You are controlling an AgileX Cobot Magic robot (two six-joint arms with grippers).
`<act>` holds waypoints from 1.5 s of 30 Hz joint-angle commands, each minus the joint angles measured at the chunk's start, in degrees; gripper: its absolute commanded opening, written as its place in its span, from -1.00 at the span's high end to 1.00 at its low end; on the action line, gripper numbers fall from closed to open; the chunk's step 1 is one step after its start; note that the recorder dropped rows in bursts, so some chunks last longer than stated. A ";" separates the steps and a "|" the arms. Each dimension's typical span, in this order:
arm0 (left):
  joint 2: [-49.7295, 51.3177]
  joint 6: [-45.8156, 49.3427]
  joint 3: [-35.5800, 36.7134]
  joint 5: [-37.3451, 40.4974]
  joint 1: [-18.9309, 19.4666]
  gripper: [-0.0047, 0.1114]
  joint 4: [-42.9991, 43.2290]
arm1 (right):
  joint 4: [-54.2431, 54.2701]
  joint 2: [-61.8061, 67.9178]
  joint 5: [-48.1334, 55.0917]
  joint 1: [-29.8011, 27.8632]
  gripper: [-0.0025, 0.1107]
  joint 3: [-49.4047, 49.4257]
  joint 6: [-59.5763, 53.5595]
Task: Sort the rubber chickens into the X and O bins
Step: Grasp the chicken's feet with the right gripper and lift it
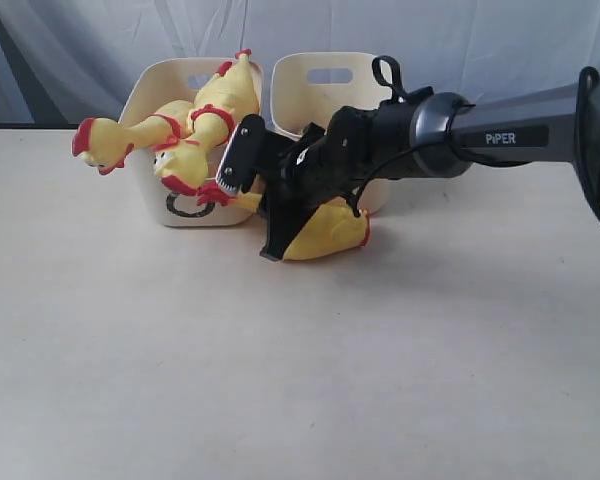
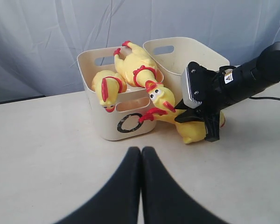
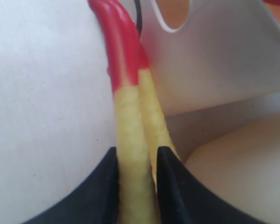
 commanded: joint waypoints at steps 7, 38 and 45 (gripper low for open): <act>-0.32 0.03 0.22 0.02 0.28 0.92 -0.13 | -1.93 -2.19 11.01 0.10 0.97 0.12 0.04; -0.32 0.03 0.43 -0.21 0.28 0.92 0.59 | -9.22 -17.52 34.85 -0.03 0.97 0.12 17.59; -0.32 0.03 0.43 -0.21 0.28 0.92 0.83 | -7.02 -18.26 34.69 -2.89 0.97 0.12 24.46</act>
